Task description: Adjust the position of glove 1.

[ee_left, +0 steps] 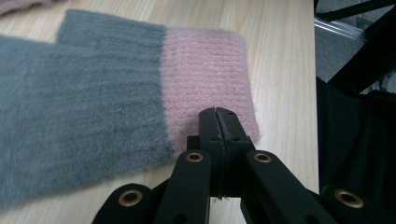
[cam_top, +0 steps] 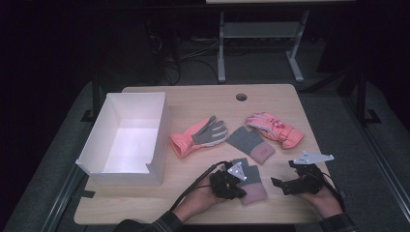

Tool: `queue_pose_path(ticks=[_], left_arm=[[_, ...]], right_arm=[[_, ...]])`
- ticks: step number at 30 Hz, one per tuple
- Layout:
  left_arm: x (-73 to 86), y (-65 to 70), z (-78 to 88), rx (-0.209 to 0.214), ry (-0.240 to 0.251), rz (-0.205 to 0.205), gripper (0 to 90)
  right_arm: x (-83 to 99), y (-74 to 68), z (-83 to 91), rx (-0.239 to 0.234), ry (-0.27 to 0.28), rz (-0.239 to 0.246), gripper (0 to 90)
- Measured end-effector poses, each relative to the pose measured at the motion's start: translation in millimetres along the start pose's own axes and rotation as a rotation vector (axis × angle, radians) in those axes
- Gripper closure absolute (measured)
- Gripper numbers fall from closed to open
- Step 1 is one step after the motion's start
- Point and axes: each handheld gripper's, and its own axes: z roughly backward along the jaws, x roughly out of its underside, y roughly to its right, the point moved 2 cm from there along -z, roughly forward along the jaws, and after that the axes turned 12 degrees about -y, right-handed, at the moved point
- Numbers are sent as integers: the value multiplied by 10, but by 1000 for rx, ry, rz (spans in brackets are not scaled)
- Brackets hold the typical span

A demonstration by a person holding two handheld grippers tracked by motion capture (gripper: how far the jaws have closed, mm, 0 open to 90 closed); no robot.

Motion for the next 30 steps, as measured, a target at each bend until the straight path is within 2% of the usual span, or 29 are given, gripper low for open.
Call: queue_pose_path(ticks=[4,7,12,14,16,21,30], left_arm=[[-55,-32,25,-6,11,-8,897],[-97,-135,85,-35,24,0,897],[-148,-405,120,-89,43,48,897],[-151,-497,98,-101,44,68,896],[-141,-558,63,-97,38,85,897],[-83,-579,50,-116,6,85,897],[166,-601,205,-144,-12,132,897]], right_arm=[[3,6,4,0,-2,-5,31],[5,17,5,2,0,-2,31],[5,17,6,2,0,-3,31],[7,20,6,2,-1,-3,31],[8,22,8,2,0,-7,31],[12,31,18,3,5,-6,31],[9,15,23,6,-1,-1,31]])
